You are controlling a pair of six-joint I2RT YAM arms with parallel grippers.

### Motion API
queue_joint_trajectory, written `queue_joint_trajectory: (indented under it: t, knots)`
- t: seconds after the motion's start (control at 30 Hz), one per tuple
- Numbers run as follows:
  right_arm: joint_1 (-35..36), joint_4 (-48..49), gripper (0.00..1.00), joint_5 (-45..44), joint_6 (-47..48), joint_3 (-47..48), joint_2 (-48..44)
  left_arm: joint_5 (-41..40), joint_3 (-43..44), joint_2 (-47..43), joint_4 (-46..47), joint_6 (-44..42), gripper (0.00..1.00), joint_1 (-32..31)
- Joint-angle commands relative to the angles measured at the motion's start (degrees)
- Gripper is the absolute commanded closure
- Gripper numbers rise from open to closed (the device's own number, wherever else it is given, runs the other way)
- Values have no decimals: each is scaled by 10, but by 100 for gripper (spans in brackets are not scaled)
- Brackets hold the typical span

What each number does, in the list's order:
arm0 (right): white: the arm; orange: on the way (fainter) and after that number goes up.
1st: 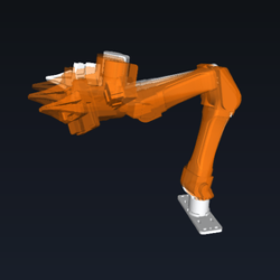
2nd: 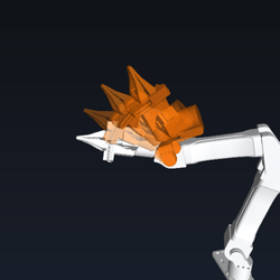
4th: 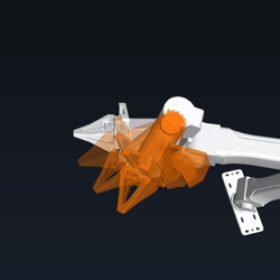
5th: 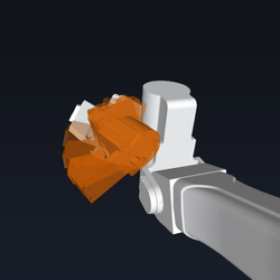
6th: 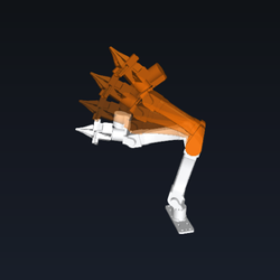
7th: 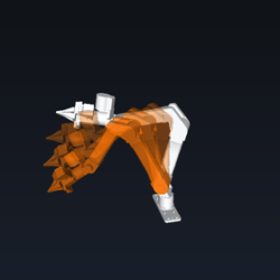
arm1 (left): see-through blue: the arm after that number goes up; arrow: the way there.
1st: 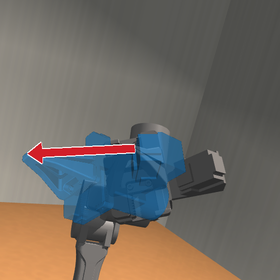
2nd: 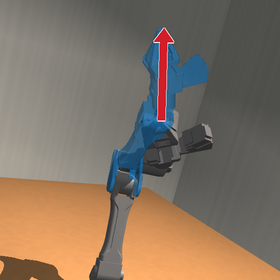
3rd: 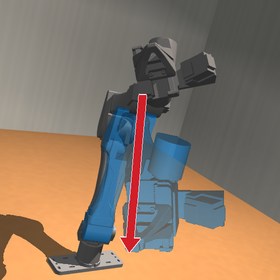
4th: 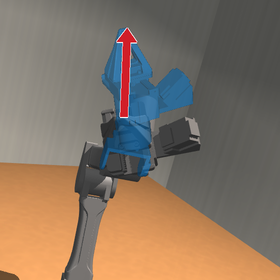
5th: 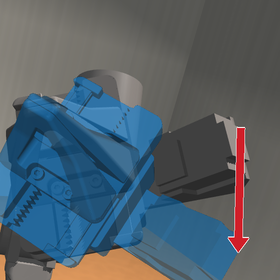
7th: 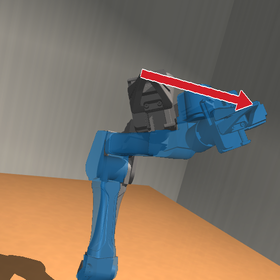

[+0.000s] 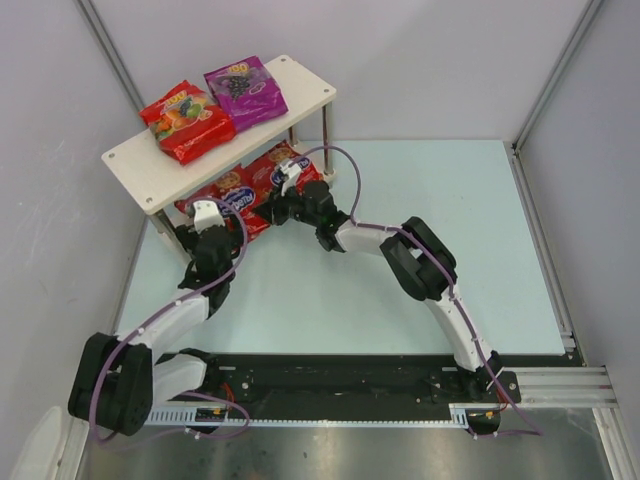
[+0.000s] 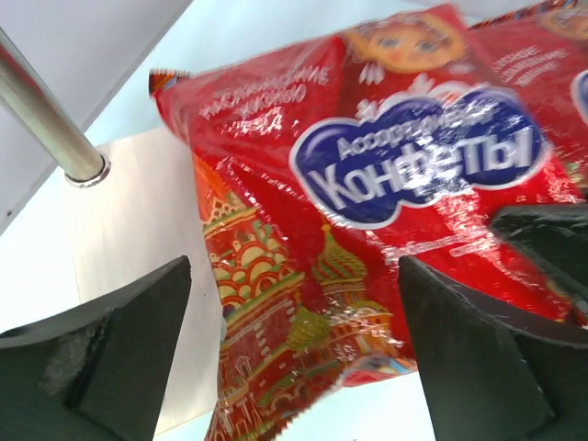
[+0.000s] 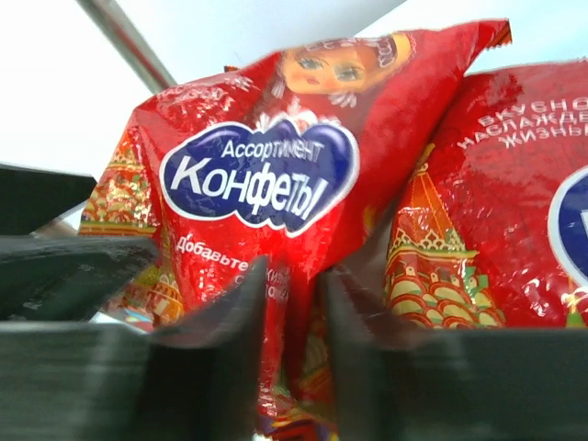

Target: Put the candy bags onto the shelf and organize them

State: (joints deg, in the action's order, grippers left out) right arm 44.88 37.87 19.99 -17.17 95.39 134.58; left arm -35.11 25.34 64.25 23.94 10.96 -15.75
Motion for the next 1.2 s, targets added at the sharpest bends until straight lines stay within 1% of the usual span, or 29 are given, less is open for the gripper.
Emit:
queue_joint_trajectory:
  t: [0.0,0.03,0.07,0.1,0.17,0.23,0.27,0.37,0.5,0.57,0.73,0.8,0.93,0.97,1.03,1.07,1.13,1.17]
  knots:
    - [-1,43,57,7,2,17,-6,-29,9,-74,-14,29,0,12]
    - [-2,46,52,7,2,15,-13,-22,7,-85,-24,32,0,12]
    - [-2,52,42,7,0,8,-18,-6,5,-95,-28,34,0,12]
    - [-2,56,38,7,-1,3,-22,1,2,-118,-31,38,0,12]
    - [-3,64,31,5,-2,-7,-38,28,1,-136,-41,41,0,12]
    - [-6,69,29,4,-8,-15,-49,50,2,-154,-50,44,0,12]
    - [-8,78,26,3,-9,-20,-59,74,3,-158,-50,46,0,12]
    - [-13,96,24,3,-16,-47,-87,107,-2,-174,-49,44,0,5]
    - [-20,114,23,11,-18,-86,-120,108,-6,-179,-42,36,0,-19]
    - [-21,121,23,10,-15,-96,-130,105,-5,-171,-36,36,0,-31]
    - [-37,127,25,-40,-1,-96,-122,93,13,-117,7,29,0,-46]
    - [-46,132,26,-50,6,-84,-96,89,19,-79,41,28,1,-46]
    - [-56,108,28,-48,27,-16,-48,74,23,-10,120,12,3,-46]
    - [-58,108,28,-46,28,-6,-40,69,30,21,150,7,3,-46]
    - [-62,107,29,-46,34,16,-15,63,36,54,179,-6,3,-46]
    - [-63,105,29,-45,35,40,-6,62,42,82,207,-9,3,-46]
    - [-67,94,30,-43,35,64,22,61,47,105,231,-12,3,-46]
    - [-69,86,30,-38,35,94,30,59,53,117,250,-13,3,-46]
